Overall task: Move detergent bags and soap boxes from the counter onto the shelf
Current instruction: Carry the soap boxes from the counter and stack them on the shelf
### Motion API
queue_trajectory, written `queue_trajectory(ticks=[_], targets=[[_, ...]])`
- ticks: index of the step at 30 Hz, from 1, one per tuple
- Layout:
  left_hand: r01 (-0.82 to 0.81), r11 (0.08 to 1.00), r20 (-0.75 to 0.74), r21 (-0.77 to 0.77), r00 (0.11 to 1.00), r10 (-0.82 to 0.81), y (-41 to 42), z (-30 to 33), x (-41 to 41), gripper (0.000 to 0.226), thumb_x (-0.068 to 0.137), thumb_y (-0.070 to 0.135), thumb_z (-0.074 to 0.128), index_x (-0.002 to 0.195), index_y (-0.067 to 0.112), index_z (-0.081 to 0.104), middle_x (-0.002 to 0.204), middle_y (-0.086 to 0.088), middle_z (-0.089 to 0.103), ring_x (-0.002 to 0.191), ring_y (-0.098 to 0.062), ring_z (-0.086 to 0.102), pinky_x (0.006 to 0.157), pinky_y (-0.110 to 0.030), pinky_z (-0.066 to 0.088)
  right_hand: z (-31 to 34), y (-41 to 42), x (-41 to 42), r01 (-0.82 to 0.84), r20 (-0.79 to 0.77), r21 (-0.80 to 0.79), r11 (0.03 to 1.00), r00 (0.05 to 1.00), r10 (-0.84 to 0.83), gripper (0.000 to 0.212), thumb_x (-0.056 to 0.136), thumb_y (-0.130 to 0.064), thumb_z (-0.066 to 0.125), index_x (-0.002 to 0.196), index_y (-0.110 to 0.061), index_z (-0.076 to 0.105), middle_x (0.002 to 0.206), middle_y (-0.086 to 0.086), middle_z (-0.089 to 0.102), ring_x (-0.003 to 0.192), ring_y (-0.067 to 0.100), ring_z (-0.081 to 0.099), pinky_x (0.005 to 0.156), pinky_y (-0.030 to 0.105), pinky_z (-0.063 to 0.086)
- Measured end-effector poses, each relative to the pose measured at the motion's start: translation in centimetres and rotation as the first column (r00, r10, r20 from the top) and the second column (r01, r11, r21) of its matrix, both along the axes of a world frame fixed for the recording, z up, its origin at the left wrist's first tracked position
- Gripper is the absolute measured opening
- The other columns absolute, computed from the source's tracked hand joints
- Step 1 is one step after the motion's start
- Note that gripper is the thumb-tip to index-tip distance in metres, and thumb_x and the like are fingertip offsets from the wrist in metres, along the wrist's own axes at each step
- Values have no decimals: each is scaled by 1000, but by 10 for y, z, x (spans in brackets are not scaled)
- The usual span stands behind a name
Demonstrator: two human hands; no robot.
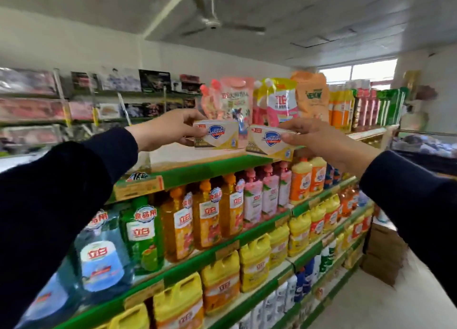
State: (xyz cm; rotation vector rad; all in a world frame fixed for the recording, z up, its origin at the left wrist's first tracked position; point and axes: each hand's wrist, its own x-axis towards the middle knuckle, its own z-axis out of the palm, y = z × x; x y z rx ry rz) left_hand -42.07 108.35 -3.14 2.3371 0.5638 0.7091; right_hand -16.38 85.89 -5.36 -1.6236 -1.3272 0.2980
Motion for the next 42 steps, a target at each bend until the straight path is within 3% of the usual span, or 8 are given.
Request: queue_trajectory(ticks=[3,7,13,16,25,32,36,42], targets=[[-154,988,-23,26,988,154,25,-1,-28,26,96,26,70,120,21,65,118,-3,70,104,-19,68,70,-22,57,-1,62,-5,-118,-15,6,993,993,118,22,97,-23,67,119,-29,68,116,-5,74,99,12,73,82,29,60],[-292,953,-55,77,953,297,44,-3,-48,25,93,28,73,117,22,67,113,-1,71,104,-22,69,85,-36,59,4,121,-4,-254,-34,13,967,966,255,18,97,-21,67,110,-34,68,112,-9,73,90,8,75,72,21,61],[-441,859,-95,258,874,477,58,-13,-46,29,84,41,80,110,30,73,109,3,72,98,-22,65,74,-26,46,11,186,0,-384,-55,77,920,920,389,19,100,-18,64,114,-31,66,100,-11,77,79,1,75,61,16,57],[-487,821,-163,297,822,546,64,-23,-48,41,82,44,81,119,29,72,116,9,69,106,-14,64,93,-33,50,11,207,2,-432,-89,116,894,892,443,19,100,-17,63,113,-31,67,100,-12,78,82,2,75,64,19,59],[-467,842,-377,269,754,538,67,-11,-64,58,81,52,79,132,27,68,130,13,63,118,-9,58,95,-26,36,6,258,-18,-469,-141,142,871,862,487,26,101,-13,60,127,-16,62,112,-2,72,79,0,74,65,20,60],[-454,865,-463,216,732,500,64,4,-68,76,92,55,64,155,21,39,160,2,40,144,-18,40,112,-29,30,18,295,-54,-484,58,5,875,874,483,34,100,-20,64,134,-20,60,125,4,69,110,22,69,98,45,56],[-480,829,-321,288,767,555,59,13,-69,66,104,56,37,160,23,30,165,4,32,149,-15,33,110,-22,21,14,309,-76,-568,116,-173,805,800,589,34,102,-24,61,135,-19,59,126,1,66,111,19,67,91,37,59],[-484,860,-435,161,747,502,65,6,-71,68,100,68,18,150,34,49,160,10,40,150,-15,30,120,-35,12,3,315,-92,-604,84,-313,733,751,655,36,105,-30,53,140,-24,58,129,2,67,108,14,65,74,25,52]])
